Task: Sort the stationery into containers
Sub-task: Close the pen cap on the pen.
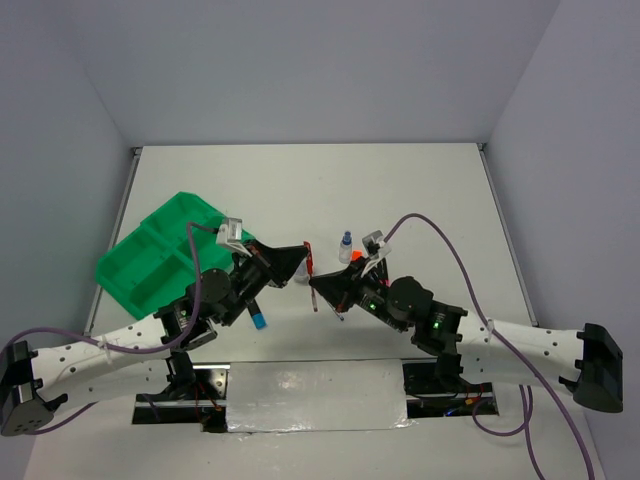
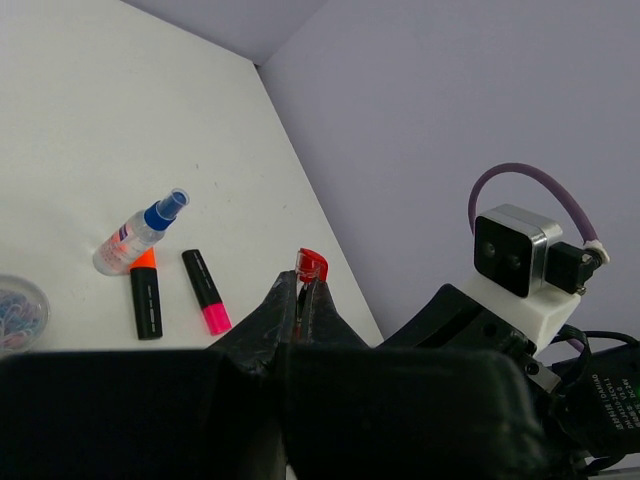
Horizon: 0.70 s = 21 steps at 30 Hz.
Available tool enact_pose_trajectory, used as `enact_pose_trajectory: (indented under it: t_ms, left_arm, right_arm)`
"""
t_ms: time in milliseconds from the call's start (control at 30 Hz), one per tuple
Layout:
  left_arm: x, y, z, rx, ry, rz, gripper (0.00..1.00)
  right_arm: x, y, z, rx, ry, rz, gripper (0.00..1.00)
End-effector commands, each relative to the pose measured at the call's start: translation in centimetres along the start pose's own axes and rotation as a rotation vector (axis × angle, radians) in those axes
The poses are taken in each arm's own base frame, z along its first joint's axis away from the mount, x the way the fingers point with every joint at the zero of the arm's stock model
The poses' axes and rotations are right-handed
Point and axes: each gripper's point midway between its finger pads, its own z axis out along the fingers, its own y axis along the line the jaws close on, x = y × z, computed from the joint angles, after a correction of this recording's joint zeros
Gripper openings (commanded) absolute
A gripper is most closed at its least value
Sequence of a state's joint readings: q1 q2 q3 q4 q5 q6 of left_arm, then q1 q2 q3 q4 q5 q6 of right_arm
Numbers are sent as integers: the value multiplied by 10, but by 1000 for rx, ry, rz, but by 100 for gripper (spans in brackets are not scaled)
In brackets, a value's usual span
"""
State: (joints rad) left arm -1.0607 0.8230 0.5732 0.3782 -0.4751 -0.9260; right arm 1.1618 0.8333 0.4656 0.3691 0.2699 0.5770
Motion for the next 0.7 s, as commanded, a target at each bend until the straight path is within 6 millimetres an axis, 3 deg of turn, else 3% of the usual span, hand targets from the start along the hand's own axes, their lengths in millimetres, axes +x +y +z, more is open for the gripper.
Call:
enact_pose_trajectory:
  t_ms: [0, 100, 300, 467, 567, 667]
  left_arm:
    - [18, -10, -4, 70, 70, 39, 0]
    - [21, -11, -5, 77, 96, 82, 0]
    - [27, -7, -9, 75, 136, 162, 0]
    - [30, -6, -10, 73, 156, 162, 0]
    - [20, -10, -11, 56, 139, 168, 1]
    - [2, -24, -14, 72, 105, 176, 8]
  right_arm:
    - [-67, 28, 1, -52, -176, 12, 0]
    - [-72, 35, 0, -79, -168, -41, 0]
    - [-73, 29, -9, -68, -179, -40, 0]
    - [-74, 43, -8, -134, -162, -95, 0]
    - [-66, 45, -6, -161, -140, -127, 0]
    - [-60, 45, -6, -174, -124, -137, 0]
